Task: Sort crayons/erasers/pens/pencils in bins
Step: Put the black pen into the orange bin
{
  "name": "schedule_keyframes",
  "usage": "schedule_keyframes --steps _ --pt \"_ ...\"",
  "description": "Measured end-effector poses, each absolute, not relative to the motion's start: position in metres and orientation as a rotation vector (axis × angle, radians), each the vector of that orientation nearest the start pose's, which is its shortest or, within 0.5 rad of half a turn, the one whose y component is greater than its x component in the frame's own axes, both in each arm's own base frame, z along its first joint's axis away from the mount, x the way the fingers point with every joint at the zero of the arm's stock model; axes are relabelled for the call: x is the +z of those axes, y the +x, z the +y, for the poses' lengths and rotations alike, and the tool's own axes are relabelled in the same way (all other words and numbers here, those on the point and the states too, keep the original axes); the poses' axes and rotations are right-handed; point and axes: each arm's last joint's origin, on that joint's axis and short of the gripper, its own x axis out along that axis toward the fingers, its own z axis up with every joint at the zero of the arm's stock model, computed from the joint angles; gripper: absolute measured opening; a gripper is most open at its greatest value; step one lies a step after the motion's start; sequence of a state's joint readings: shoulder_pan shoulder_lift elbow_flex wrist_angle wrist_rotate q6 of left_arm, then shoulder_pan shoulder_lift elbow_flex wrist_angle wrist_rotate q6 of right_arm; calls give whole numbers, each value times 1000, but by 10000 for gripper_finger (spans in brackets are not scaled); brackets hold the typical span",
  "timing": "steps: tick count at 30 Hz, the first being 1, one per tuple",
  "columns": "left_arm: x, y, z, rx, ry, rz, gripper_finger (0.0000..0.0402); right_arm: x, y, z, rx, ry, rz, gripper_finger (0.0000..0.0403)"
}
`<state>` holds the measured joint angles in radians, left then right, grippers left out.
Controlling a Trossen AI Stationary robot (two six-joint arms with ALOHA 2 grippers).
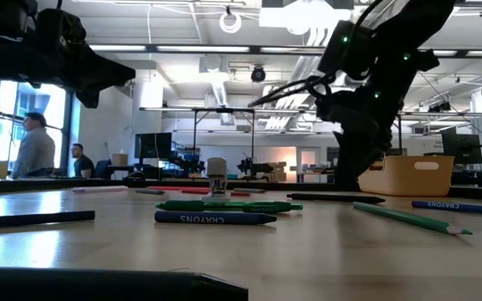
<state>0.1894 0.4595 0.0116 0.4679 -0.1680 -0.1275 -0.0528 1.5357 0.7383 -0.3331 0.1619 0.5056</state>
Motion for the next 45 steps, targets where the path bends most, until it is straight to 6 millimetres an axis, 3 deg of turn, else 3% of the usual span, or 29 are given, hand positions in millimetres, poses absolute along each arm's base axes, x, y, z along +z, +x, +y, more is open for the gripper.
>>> schedule_keyframes --steps 5,12,22,27,32,38,45 --pt "170 123 29 355 -126 -42 0 129 268 -22 -487 379 1121 122" --pt "170 123 29 355 -126 -42 0 121 270 -22 -509 387 1146 112" --pt "170 123 29 355 -126 -42 1 121 265 -28 -551 492 1178 10" --pt "170 123 29 355 -126 -42 1 137 257 -26 -585 632 1135 22" --pt "170 123 28 354 -126 -42 0 169 247 -12 -592 782 1027 13" --pt "170 123 28 354 -126 -40 0 199 222 21 -566 923 1003 11" --pt "170 123 28 354 -126 -39 1 219 198 65 -535 1107 1017 10"
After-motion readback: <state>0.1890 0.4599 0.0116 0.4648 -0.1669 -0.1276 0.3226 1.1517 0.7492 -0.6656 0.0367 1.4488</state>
